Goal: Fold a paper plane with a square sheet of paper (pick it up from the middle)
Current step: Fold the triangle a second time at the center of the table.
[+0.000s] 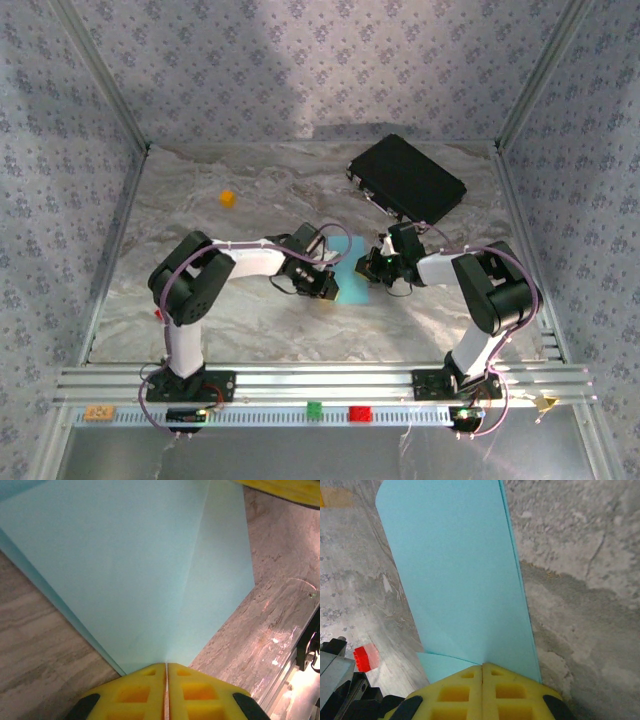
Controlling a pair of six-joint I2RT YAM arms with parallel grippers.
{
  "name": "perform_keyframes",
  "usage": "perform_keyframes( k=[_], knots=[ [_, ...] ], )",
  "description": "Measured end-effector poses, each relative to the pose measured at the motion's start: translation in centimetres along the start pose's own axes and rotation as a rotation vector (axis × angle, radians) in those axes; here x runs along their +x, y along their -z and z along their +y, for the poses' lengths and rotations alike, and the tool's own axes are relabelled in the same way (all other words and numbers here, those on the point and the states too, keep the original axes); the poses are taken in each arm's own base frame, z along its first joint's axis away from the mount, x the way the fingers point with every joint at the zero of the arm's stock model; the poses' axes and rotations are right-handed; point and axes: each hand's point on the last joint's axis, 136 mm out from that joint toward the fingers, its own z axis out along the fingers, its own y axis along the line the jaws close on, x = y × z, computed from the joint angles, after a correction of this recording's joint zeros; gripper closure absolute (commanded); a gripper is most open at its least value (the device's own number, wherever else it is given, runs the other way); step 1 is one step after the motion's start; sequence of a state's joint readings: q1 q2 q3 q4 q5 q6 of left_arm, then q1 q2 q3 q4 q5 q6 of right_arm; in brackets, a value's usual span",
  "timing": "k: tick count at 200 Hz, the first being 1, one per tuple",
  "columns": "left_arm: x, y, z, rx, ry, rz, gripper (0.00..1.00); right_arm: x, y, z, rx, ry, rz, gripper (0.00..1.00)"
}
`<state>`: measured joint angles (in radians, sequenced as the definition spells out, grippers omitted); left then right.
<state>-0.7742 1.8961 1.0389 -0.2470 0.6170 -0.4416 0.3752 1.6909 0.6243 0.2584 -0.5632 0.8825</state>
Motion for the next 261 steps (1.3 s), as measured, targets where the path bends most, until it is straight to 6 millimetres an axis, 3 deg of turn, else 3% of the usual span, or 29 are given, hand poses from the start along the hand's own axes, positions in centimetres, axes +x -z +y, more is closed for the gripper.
perform_keyframes(
  k=[106,143,173,189,216,261],
  knots=[
    [1.4,1.1,-0.1,-0.011,-0.011,-0.001,0.94,0.0,0.0,0.0,0.000,0.000,-0.001,1.00],
    [-0.3,2.1,-2.0,0.040,-0.065,-0.072,0.93,0.0,0.0,0.0,-0.001,0.000,-0.001,1.00],
    [-2.7,1.8,-2.9,0.057,-0.087,-0.103,0.94,-0.1,0.0,0.0,-0.001,0.000,-0.001,1.00],
    [-3.3,1.0,-2.4,0.050,-0.074,-0.098,0.97,-0.1,0.0,0.0,-0.002,0.000,-0.002,0.98],
    [-2.5,-0.5,-0.4,0.015,-0.017,-0.056,0.99,-0.1,0.0,0.0,-0.002,0.001,-0.002,0.96],
    [-2.4,-0.6,-0.3,0.031,-0.006,-0.064,1.00,0.2,0.7,0.3,0.015,0.016,0.003,0.95]
  ],
)
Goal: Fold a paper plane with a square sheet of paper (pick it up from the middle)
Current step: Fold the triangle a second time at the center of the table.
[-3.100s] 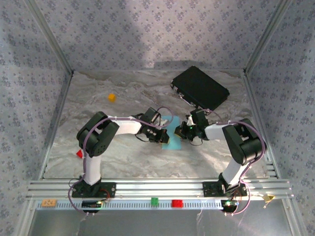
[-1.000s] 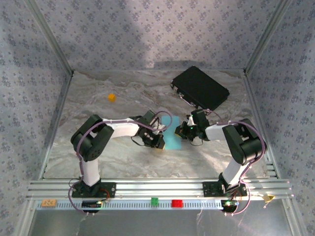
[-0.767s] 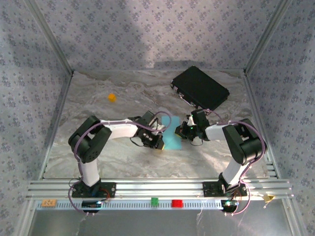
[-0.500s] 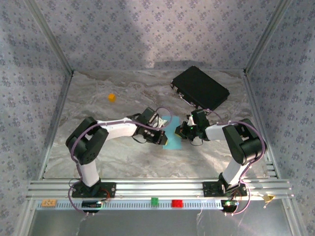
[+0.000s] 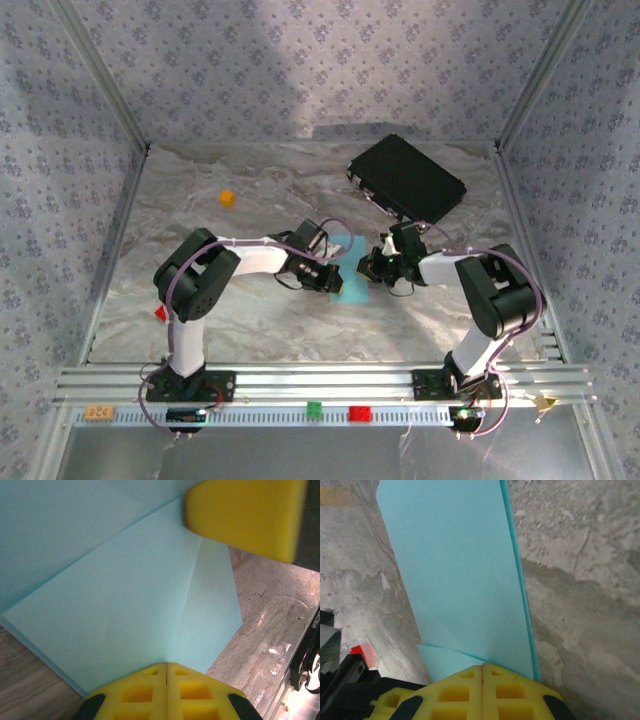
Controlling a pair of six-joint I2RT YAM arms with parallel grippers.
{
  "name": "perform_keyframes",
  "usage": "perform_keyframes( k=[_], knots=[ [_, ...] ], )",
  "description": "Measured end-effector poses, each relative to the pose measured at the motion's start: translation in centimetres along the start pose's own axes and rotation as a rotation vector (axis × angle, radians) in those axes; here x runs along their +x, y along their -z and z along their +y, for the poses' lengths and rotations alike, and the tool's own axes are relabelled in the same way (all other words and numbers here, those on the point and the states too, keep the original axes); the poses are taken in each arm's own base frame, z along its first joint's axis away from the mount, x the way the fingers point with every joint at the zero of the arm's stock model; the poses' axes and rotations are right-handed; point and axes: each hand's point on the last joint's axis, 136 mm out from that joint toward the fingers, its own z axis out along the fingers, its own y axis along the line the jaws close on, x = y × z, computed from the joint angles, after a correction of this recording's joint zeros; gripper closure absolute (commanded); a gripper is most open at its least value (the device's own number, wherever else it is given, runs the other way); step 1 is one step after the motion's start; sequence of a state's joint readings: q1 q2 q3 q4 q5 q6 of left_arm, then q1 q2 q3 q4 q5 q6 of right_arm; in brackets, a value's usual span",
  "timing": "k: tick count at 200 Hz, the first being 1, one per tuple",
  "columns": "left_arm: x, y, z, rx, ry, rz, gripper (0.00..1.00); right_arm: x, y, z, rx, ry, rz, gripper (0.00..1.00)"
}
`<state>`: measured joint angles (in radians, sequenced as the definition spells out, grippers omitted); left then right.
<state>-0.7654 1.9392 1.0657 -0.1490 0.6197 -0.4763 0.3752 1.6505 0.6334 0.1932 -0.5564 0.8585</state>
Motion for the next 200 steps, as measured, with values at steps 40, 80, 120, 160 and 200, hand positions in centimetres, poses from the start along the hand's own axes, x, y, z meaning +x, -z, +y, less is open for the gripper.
perform_keyframes(
  k=[40,80,120,160,200],
  knots=[
    [-0.1,0.0,0.0,0.005,0.003,-0.005,1.00,0.4,0.4,3.1,-0.020,0.091,0.001,0.96],
    [0.0,0.0,0.0,0.015,0.010,-0.006,1.00,2.6,-0.8,2.2,0.011,0.087,0.057,0.97],
    [-0.1,0.0,0.0,0.017,0.010,-0.007,1.00,2.0,-1.0,0.2,0.034,0.033,0.052,0.97],
    [0.0,0.0,-0.1,0.024,0.010,-0.007,1.00,-1.0,0.2,-1.2,0.030,-0.026,-0.022,0.97],
    [0.0,0.0,-0.1,0.025,0.010,-0.006,1.00,-2.9,1.0,-2.1,0.014,-0.063,-0.067,0.96]
  ],
)
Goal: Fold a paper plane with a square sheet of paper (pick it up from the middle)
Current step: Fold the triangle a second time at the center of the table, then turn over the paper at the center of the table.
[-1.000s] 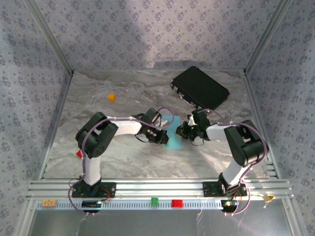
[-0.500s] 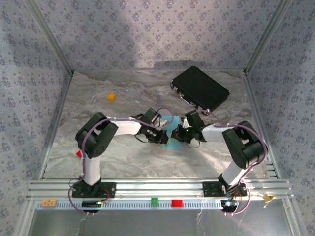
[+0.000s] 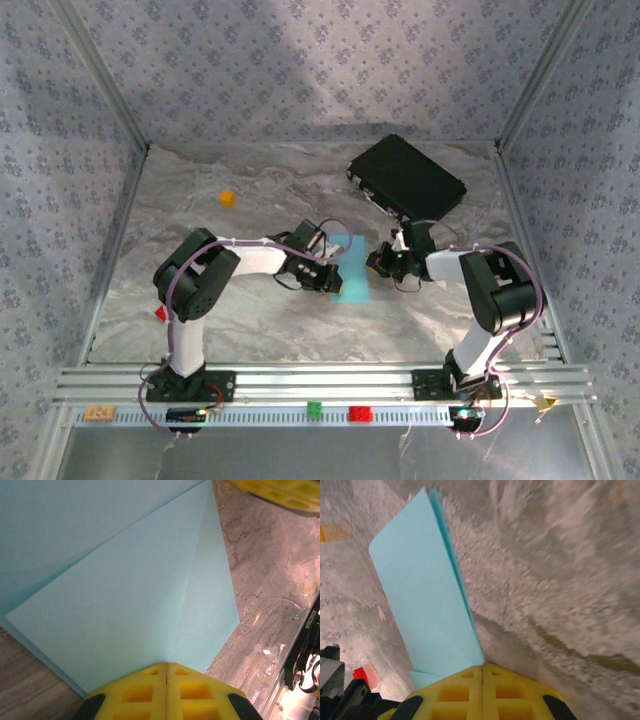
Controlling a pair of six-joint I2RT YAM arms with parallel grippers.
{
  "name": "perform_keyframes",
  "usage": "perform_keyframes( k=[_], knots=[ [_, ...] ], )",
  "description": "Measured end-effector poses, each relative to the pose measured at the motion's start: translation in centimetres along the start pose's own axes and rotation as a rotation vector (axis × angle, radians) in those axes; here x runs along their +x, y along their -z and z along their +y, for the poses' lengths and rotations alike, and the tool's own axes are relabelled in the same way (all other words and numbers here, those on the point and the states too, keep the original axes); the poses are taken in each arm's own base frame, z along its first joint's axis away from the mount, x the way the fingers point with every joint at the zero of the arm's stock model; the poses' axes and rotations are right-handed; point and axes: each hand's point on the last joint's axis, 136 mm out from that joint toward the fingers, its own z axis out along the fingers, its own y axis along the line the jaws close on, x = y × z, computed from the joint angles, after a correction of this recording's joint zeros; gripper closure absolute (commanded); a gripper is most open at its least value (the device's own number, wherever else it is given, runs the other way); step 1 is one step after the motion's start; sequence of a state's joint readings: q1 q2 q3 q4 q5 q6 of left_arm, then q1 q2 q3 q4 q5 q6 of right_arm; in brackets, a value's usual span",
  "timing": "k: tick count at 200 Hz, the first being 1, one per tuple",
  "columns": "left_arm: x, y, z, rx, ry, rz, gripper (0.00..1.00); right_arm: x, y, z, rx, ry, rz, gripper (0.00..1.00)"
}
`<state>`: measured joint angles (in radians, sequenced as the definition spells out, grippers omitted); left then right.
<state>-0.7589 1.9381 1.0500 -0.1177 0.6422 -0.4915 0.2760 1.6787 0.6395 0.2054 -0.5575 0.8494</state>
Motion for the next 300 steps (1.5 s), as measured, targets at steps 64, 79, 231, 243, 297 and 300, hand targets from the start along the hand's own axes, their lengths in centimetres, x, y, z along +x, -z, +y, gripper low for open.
perform_keyframes(
  k=[64,79,231,243,297,300],
  knots=[
    [-0.1,0.6,-0.4,-0.016,0.033,0.013,0.92,0.7,2.4,2.0,-0.012,0.055,-0.048,0.96],
    [-1.2,1.1,-1.2,-0.018,0.021,-0.001,0.90,1.2,3.0,2.2,-0.013,0.068,-0.059,0.95],
    [-3.2,1.0,1.7,-0.134,0.012,-0.016,0.98,8.0,3.5,1.7,0.069,0.125,0.061,0.67],
    [-3.1,0.9,1.7,-0.123,0.008,-0.019,0.98,8.3,3.4,1.6,0.074,0.125,0.068,0.66],
    [-3.1,0.8,1.5,-0.103,-0.001,-0.025,0.99,9.0,2.9,0.8,0.111,0.119,0.091,0.61],
    [-3.1,0.8,1.5,-0.103,-0.002,-0.025,0.99,9.0,2.9,0.7,0.115,0.118,0.091,0.61]
  ],
)
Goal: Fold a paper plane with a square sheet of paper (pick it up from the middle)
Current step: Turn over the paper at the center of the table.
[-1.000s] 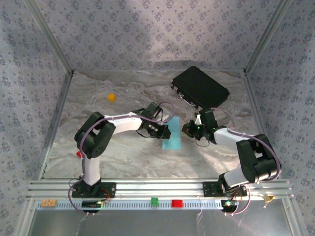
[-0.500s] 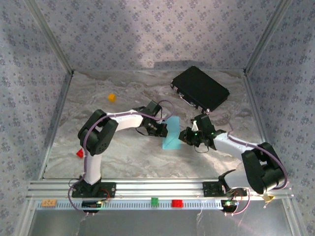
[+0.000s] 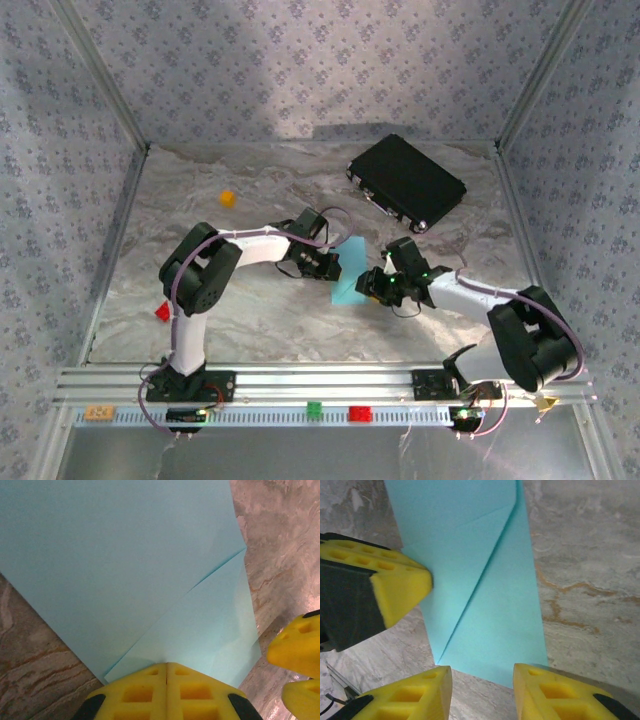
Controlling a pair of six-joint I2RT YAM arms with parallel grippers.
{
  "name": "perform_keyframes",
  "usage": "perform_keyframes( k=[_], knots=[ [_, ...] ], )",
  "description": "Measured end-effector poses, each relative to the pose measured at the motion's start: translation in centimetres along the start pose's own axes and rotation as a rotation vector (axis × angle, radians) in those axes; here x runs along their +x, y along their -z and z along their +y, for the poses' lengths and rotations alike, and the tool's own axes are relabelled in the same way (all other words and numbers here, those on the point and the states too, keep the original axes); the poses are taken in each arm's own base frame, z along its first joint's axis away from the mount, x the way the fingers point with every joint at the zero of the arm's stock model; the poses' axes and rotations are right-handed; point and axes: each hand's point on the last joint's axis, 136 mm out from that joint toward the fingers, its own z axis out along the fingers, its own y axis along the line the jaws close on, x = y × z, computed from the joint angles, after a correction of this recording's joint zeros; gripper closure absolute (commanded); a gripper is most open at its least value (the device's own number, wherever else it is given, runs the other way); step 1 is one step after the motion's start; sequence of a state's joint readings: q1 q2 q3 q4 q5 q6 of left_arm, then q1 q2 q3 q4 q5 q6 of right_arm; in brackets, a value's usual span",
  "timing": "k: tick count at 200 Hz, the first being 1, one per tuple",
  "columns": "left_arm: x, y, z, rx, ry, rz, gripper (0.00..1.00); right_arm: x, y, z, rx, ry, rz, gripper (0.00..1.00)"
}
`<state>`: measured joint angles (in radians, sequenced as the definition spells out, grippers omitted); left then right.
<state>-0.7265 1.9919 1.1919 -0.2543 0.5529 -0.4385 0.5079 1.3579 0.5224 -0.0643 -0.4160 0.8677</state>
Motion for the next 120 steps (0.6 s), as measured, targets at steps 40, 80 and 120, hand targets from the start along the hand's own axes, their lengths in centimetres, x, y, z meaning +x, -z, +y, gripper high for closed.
perform_keyframes(
  k=[40,80,120],
  knots=[
    [0.0,0.0,0.0,0.002,-0.001,-0.001,0.99,0.2,-0.5,-0.8,0.033,-0.019,0.011,0.59],
    [0.0,0.0,0.0,0.002,-0.001,-0.002,0.99,-0.3,-1.2,-0.3,0.007,-0.021,0.011,0.57],
    [0.0,0.0,0.0,0.003,-0.001,-0.001,0.99,-1.0,-1.4,0.5,-0.031,-0.028,-0.008,0.54]
  ],
)
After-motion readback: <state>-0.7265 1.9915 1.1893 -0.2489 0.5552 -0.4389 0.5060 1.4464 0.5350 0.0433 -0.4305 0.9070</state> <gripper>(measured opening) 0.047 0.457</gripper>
